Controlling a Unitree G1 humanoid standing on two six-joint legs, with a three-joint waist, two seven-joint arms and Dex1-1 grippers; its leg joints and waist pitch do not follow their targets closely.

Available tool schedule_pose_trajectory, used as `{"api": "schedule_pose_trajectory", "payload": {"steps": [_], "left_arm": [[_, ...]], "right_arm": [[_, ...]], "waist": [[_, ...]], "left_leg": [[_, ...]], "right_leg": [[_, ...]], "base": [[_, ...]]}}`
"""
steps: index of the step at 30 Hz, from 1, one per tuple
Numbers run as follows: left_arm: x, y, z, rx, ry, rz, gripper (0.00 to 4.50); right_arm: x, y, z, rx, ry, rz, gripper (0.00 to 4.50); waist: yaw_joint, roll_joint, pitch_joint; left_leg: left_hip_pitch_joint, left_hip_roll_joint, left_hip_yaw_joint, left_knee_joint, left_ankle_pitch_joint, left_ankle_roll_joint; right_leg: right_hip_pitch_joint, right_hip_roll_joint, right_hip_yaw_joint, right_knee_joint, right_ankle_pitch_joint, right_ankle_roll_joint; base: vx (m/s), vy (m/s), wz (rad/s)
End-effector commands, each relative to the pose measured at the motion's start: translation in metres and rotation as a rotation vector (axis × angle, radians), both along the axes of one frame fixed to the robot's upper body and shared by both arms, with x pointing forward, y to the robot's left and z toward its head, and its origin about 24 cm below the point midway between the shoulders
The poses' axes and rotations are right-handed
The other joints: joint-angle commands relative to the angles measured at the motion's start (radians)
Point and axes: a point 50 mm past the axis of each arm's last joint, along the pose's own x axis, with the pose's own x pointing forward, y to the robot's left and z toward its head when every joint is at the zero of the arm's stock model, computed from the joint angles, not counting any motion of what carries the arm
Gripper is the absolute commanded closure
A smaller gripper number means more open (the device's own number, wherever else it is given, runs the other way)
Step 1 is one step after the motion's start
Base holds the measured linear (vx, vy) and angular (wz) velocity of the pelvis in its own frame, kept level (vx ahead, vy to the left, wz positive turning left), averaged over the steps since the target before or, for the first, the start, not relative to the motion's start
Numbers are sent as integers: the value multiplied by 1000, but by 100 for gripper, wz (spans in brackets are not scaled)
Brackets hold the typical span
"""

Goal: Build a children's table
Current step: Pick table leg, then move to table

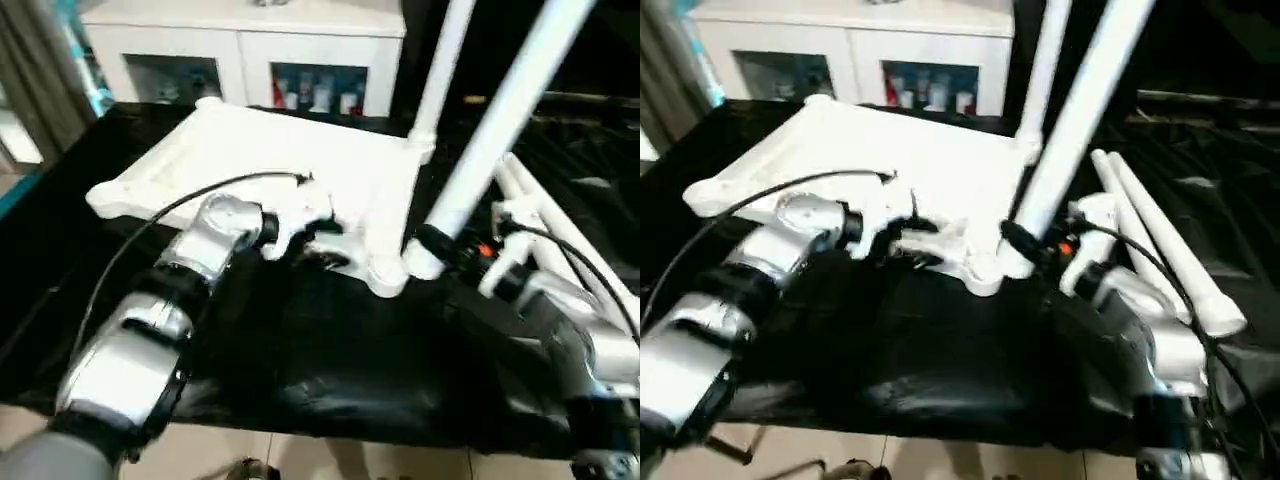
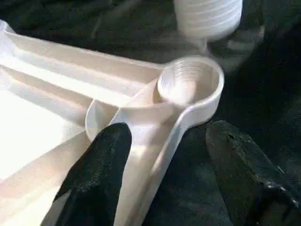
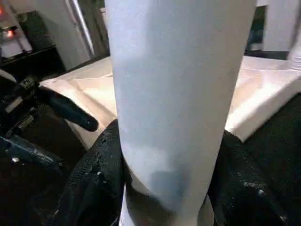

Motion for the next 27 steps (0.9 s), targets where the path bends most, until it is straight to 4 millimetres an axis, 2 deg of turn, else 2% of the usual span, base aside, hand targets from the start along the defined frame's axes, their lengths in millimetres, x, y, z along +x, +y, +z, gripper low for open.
{"api": "schedule_pose_trajectory", "payload": {"steps": [1, 2, 3, 4, 5, 6, 7, 9, 11, 12, 14, 16, 18, 22, 23, 24, 26, 27], "left_arm": [[3, -2, 5, 45, -37, -24, 157], [4, -4, 5, 56, -42, -31, 157], [6, -8, 6, 79, -61, -42, 157], [6, -10, 5, 97, -66, -51, 157], [7, -12, 5, 113, -78, -53, 157], [7, -14, 4, 123, -85, -50, 157], [8, -15, 3, 129, -88, -49, 157], [8, -19, -2, 149, -97, -38, 157], [7, -21, -6, 185, -113, -29, 157], [8, -22, -10, 209, -131, -20, 157], [8, -24, -16, 241, -159, 9, 157], [8, -24, -18, 251, -167, 25, 157], [9, -18, -27, 316, -209, 69, 157], [8, -10, -34, 354, -201, 95, 195], [8, -8, -35, 368, -180, 90, 195], [7, -4, -37, 381, -150, 78, 219], [6, -2, -37, 381, -121, 68, 234], [6, -1, -36, 375, -108, 67, 234]], "right_arm": [[-2, -4, 10, -19, -47, -17, 259], [-3, -6, 10, -25, -46, -23, 259], [-9, -10, 10, -38, -44, -37, 259], [-12, -12, 10, -43, -42, -43, 259], [-14, -13, 10, -47, -39, -48, 259], [-17, -14, 9, -50, -37, -50, 259], [-18, -15, 9, -51, -35, -51, 259], [-22, -16, 7, -57, -28, -62, 259], [-24, -16, 6, -61, -23, -66, 259], [-25, -16, 6, -64, -22, -66, 259], [-28, -15, 7, -67, -20, -65, 259], [-28, -14, 7, -66, -20, -65, 259], [-30, -13, 7, -81, -17, -69, 259], [-32, -13, 5, -85, -11, -73, 259], [-33, -13, 5, -84, -8, -72, 259], [-34, -12, 4, -87, -6, -69, 259], [-34, -12, 4, -89, -3, -65, 259], [-33, -11, 4, -89, -2, -63, 259]], "waist": [[-6, 7, -86], [-8, 4, -86], [-8, 14, -87], [-9, 19, -87], [-7, 13, -88], [-6, 18, -87], [-6, 18, -87], [-11, 25, -88], [-15, 21, -88], [-26, 25, -88], [-35, 29, -88], [-39, 28, -89], [-51, 33, -90], [-56, 34, -87], [-56, 33, -88], [-55, 30, -88], [-55, 33, -89], [-54, 28, -90]], "left_leg": [[38, 46, -26, -69, -211, 8], [36, 44, -26, -68, -212, 14], [35, 43, -25, -65, -205, 22], [37, 42, -24, -64, -211, 25], [37, 42, -25, -63, -213, 32], [33, 41, -27, -63, -201, 39], [32, 42, -27, -63, -202, 41], [32, 41, -27, -62, -211, 45], [30, 40, -28, -62, -217, 48], [30, 39, -30, -63, -227, 48], [29, 39, -30, -63, -236, 52], [28, 38, -31, -63, -230, 60], [25, 37, -32, -61, -225, 69], [28, 36, -31, -62, -243, 73], [27, 36, -31, -62, -242, 73], [26, 36, -31, -63, -238, 74], [27, 37, -32, -63, -233, 76], [26, 37, -31, -63, -227, 79]], "right_leg": [[50, -57, 38, -69, -82, -237], [53, -57, 37, -69, -79, -244], [54, -58, 38, -68, -77, -247], [52, -57, 38, -72, -87, -244], [55, -57, 38, -74, -99, -240], [58, -60, 37, -74, -108, -236], [58, -60, 36, -75, -118, -233], [57, -60, 34, -80, -164, -227], [57, -58, 33, -83, -180, -221], [57, -55, 31, -86, -193, -211], [56, -54, 30, -89, -204, -208], [58, -55, 29, -90, -206, -205], [56, -50, 27, -91, -195, -203], [52, -51, 26, -99, -254, -196], [52, -51, 26, -99, -255, -195], [52, -51, 26, -99, -254, -195], [50, -52, 27, -97, -244, -196], [50, -53, 27, -95, -234, -202]], "base": [[0, 0, 0], [0, 0, 0], [0, 0, 0], [0, 0, 0], [0, 0, 0], [0, 0, 0], [0, 0, 0], [0, 0, 0], [0, 0, 0], [0, 0, 0], [0, 0, 0], [0, 0, 0], [0, 0, 0], [0, 0, 0], [0, 0, 0], [0, 0, 0], [0, 0, 0], [0, 0, 0]]}}
